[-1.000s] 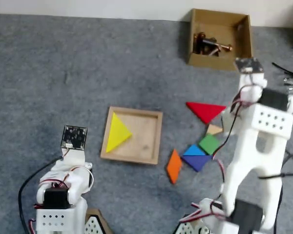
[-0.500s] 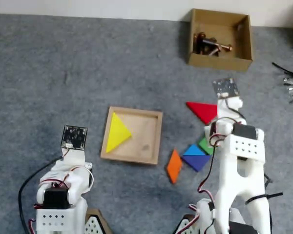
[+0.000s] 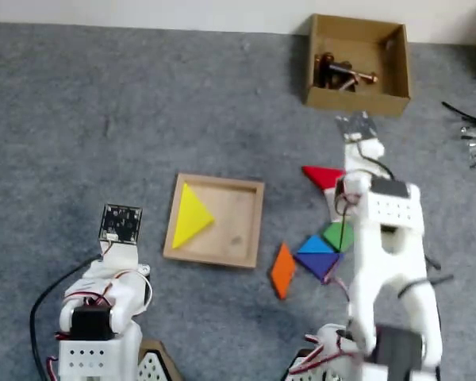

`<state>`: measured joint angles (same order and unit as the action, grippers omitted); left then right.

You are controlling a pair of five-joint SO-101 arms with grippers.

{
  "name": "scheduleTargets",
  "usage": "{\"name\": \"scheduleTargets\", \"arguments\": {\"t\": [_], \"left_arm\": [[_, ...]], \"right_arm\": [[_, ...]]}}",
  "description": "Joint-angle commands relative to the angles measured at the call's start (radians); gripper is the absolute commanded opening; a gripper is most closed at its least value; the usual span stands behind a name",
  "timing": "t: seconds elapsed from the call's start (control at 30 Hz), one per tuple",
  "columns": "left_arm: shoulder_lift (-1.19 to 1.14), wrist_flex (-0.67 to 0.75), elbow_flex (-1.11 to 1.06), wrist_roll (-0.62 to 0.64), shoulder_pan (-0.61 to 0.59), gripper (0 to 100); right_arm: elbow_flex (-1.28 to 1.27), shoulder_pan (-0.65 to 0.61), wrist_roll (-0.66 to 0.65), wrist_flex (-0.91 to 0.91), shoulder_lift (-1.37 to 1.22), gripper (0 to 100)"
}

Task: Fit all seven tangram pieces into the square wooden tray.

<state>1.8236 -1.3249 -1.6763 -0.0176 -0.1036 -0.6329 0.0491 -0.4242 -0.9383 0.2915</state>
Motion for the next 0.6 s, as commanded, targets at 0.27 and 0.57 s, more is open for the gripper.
{"name": "scheduleTargets", "arguments": {"t": [0.27,0.57], "left_arm": [[0.010,-0.003,-0.018,0.002,0.012,1],[0.010,-0.003,-0.018,0.002,0.012,1]], "right_arm": [[0.464,-0.070,-0.308,-0.134,-0.367,26.1],[0.593,-0.068,-0.505,-0.182,-0.498,37.3]]}}
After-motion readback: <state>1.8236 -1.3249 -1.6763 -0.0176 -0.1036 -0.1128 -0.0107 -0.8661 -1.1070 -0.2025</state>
